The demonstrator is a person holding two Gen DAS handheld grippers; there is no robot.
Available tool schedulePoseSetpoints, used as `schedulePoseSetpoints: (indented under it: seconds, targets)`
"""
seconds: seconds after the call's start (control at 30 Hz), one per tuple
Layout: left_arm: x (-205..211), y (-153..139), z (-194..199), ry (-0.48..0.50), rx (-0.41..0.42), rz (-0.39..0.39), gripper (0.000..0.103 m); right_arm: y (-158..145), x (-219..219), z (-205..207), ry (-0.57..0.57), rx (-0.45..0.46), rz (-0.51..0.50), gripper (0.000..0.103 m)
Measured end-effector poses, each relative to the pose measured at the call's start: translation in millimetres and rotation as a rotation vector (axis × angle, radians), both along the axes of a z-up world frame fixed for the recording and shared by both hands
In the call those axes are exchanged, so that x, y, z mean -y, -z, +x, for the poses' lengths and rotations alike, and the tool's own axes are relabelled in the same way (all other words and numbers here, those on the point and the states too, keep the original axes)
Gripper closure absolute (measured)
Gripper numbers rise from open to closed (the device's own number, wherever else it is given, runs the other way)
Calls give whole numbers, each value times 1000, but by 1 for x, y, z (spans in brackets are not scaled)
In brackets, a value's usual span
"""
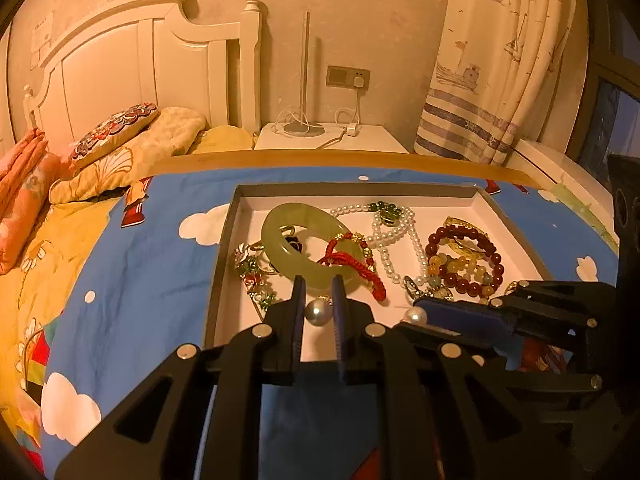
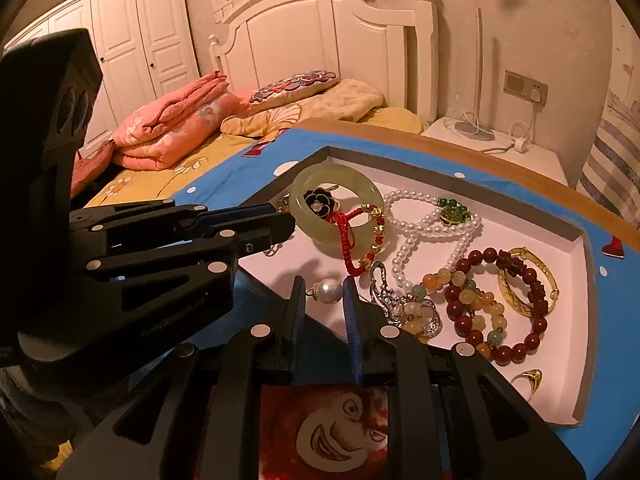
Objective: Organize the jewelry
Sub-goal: 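Carry both pearl earrings over the tray with both tools, then open both tools to release the pearl earrings into the tray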
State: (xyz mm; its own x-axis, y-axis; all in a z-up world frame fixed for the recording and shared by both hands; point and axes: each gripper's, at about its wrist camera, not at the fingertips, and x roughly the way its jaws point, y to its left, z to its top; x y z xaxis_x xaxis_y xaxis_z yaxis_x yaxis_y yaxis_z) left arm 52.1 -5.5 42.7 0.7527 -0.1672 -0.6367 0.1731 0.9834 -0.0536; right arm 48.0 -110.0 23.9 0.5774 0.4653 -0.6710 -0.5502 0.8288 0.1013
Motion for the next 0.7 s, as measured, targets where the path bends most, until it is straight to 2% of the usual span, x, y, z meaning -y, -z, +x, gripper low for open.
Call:
schedulePoseSetpoints:
  seconds: [0.47, 0.5, 0.53, 0.57, 0.63, 0.67, 0.7]
  targets:
    - [-1, 5, 4, -52, 2, 61, 88, 3, -10, 5, 21, 0, -42, 81]
    - [-2, 5, 4, -63, 2, 69, 78, 3, -10, 4, 29, 1, -44, 81]
    - [-3, 4, 3, -84, 8, 78, 62, 3, -9, 3, 35, -2, -41, 80]
    - [-5, 3, 2, -98, 16, 82, 53, 2, -5, 2, 49, -7, -33, 79]
    - [-11, -2, -5, -143, 58, 88, 26, 0, 5, 0, 83, -16, -11, 59]
    - [-12, -5, -8, -154, 77, 87, 19, -2, 11, -3, 99, -16, 4, 51]
    - [-14, -9, -14, -174, 112, 83, 6, -4, 17, -6, 115, -9, 21, 33]
